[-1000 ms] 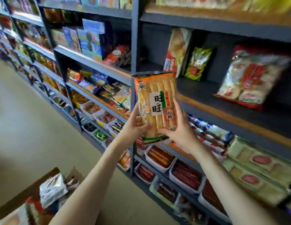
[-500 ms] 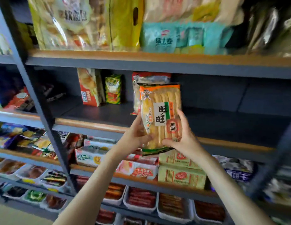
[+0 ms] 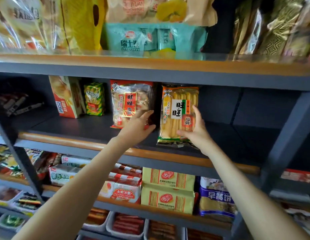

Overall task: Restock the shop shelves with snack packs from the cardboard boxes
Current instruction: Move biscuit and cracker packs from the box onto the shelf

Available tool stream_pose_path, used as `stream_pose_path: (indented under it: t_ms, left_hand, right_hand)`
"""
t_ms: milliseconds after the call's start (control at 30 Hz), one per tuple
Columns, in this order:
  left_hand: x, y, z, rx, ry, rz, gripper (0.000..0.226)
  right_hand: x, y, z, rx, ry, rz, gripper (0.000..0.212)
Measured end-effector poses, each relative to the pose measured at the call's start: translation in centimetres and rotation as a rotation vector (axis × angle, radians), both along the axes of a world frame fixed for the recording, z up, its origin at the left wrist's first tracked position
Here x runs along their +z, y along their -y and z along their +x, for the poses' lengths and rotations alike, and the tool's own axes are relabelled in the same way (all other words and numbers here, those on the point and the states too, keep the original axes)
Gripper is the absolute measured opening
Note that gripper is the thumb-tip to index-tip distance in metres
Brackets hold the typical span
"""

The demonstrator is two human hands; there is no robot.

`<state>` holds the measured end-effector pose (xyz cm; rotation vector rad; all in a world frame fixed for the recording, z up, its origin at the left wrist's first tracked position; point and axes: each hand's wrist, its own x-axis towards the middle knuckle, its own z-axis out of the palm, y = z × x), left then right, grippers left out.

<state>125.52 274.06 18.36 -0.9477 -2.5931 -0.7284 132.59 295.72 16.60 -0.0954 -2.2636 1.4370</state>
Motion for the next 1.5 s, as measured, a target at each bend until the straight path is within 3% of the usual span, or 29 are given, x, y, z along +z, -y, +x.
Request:
stream_pose_path:
  t_ms: [167, 300, 467, 600, 733, 900, 1100, 1500]
  left_hand:
    - [0.4, 1.0, -4.8, 0.012, -0.311, -0.237, 0.068]
    - [0.5, 1.5, -9.5, 0.025, -0.497, -0.521, 0.093]
    - [0.0, 1.9, -14.4, 0.0, -0.676, -0.629, 0.113]
    - [-1.1, 1.7, -17.0, -0.05, -0.745, -0.581, 0.118]
    - [-1.8, 1.5, -18.6, -0.105, -0.785, -0.517, 0.119]
    - [-2.3, 1.7, -19.3, -0.105, -0.822, -0.496, 0.121]
    - [-2.5, 2.0, -19.2, -0.055, -0.858, -0.415, 0.121]
    - [-2.1, 2.1, -18.8, 0.001, -0.772, -0.453, 0.126]
  right_hand:
    - [-0.1, -0.9, -3.7, -0.048, 0.006, 0.103, 0.104]
    - [-0.4, -1.5, -7.4, -0.071, 0.021, 0.179, 0.108]
    - [-1.0, -2.3, -11.8, -0.176, -0.001, 0.272, 0.111]
    - [-2.5, -3.0, -13.6, -0.311, -0.001, 0.412, 0.112]
    - [-2.0, -3.2, -14.1, -0.492, 0.103, 0.83, 0.108]
    - [-2.4, -2.2, -14.6, -0.36, 0.094, 1.211, 0.093]
    - [-2.9, -1.7, -15.9, -0.398, 0.143, 1.309, 0.089]
    - [-2.3, 0.4, -17.1, -0.462, 0.219, 1.236, 0.091]
